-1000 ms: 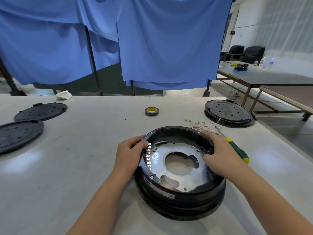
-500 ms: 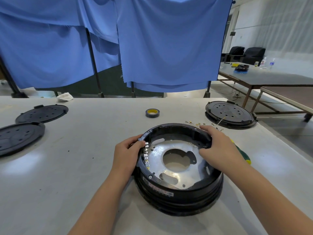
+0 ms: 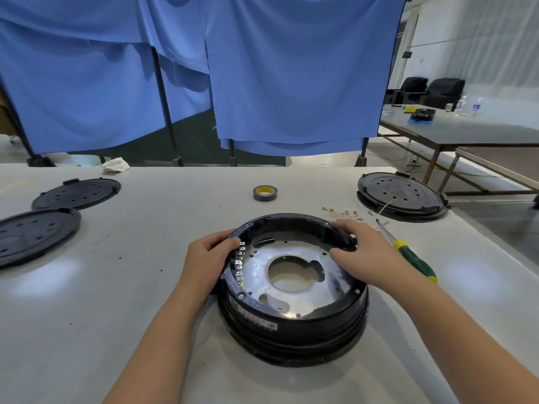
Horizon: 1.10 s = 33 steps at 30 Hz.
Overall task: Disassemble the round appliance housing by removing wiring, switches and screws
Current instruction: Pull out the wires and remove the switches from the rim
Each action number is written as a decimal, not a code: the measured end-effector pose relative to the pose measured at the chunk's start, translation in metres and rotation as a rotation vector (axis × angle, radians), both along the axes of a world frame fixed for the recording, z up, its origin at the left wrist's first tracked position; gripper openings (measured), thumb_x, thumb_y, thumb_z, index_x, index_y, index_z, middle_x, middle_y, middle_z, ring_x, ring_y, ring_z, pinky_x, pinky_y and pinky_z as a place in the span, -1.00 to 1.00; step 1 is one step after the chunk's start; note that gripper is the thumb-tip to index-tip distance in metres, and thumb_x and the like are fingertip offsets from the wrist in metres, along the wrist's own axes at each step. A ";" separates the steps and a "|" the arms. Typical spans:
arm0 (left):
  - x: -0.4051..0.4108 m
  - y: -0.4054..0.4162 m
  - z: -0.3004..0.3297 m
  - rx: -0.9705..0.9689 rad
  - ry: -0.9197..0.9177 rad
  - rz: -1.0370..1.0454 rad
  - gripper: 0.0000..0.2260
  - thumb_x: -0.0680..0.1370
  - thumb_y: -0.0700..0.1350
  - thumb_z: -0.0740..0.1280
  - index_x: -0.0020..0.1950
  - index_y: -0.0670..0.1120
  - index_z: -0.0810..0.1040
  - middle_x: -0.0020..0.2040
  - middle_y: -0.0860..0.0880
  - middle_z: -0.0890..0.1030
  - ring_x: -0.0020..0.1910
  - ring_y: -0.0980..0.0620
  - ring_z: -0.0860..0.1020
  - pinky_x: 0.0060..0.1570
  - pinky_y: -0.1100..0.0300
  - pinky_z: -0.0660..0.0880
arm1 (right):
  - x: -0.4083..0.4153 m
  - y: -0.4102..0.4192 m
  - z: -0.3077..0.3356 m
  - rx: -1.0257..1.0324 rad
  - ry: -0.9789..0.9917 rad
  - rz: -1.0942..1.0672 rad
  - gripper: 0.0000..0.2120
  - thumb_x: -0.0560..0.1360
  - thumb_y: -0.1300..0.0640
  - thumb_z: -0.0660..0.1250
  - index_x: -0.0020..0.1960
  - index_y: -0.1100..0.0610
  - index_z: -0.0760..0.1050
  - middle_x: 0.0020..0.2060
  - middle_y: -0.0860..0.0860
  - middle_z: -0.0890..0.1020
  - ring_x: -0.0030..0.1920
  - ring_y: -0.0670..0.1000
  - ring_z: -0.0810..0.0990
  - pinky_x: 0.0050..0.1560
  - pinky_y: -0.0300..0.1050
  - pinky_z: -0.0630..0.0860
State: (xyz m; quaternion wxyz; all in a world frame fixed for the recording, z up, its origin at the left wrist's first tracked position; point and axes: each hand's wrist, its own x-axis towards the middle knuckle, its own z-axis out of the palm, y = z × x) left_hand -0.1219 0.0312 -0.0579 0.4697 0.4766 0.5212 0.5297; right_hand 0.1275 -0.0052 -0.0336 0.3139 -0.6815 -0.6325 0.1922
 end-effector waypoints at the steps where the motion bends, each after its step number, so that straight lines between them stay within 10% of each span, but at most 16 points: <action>1: 0.000 0.000 -0.001 0.009 0.014 0.003 -0.86 0.49 -0.20 0.38 -0.12 0.01 0.71 -0.23 0.04 0.72 -0.29 0.15 0.66 -0.35 0.34 0.52 | 0.004 0.002 -0.001 0.012 0.045 0.009 -0.60 0.45 0.12 0.27 0.28 -0.09 0.45 0.12 -0.10 0.53 0.04 -0.07 0.53 0.04 -0.14 0.45; 9: -0.005 0.003 0.002 0.099 0.349 0.081 -0.80 0.52 -0.08 0.38 0.13 -0.02 0.64 -0.03 0.05 0.66 -0.06 0.14 0.61 -0.08 0.26 0.46 | 0.015 -0.003 -0.032 0.236 0.503 0.123 -0.61 0.58 0.28 0.03 0.15 -0.04 0.54 0.15 -0.19 0.57 0.16 -0.37 0.46 0.13 -0.52 0.34; 17: 0.045 -0.019 0.041 0.300 0.832 -0.060 -0.77 0.50 -0.03 0.31 0.13 0.05 0.63 0.04 0.12 0.64 0.01 0.13 0.55 0.04 0.21 0.45 | 0.018 0.005 -0.055 0.284 0.619 0.065 -0.60 0.52 -0.12 0.00 0.22 -0.17 0.50 0.16 -0.22 0.58 0.23 -0.22 0.49 0.30 -0.11 0.39; 20: 0.085 -0.025 0.046 0.158 0.763 -0.339 -0.79 0.51 0.04 0.27 -0.03 0.00 0.66 -0.20 0.12 0.67 -0.19 0.10 0.63 -0.11 0.20 0.51 | 0.019 0.006 -0.059 0.277 0.615 0.060 -0.51 0.51 -0.28 -0.06 0.17 -0.14 0.54 0.07 -0.15 0.65 0.15 -0.11 0.57 0.21 -0.01 0.46; 25: 0.137 -0.007 0.048 -0.298 0.575 -0.582 -0.68 0.55 0.10 0.23 -0.05 -0.16 0.52 -0.20 -0.12 0.62 -0.38 -0.05 0.59 -0.35 0.22 0.54 | 0.019 0.004 -0.055 0.339 0.564 0.033 -0.47 0.47 -0.39 -0.11 -0.01 -0.26 0.59 -0.06 -0.25 0.67 0.05 -0.24 0.59 0.04 -0.38 0.42; 33: 0.156 0.008 0.038 -0.488 0.501 -0.602 -0.49 0.59 0.26 0.04 -0.15 -0.16 0.44 -0.35 -0.15 0.56 -0.57 0.02 0.54 -0.55 0.34 0.46 | 0.021 0.009 -0.062 0.356 0.540 -0.004 -0.35 0.48 -0.31 -0.11 0.15 0.00 0.60 0.01 -0.07 0.68 0.09 -0.15 0.59 0.16 -0.14 0.47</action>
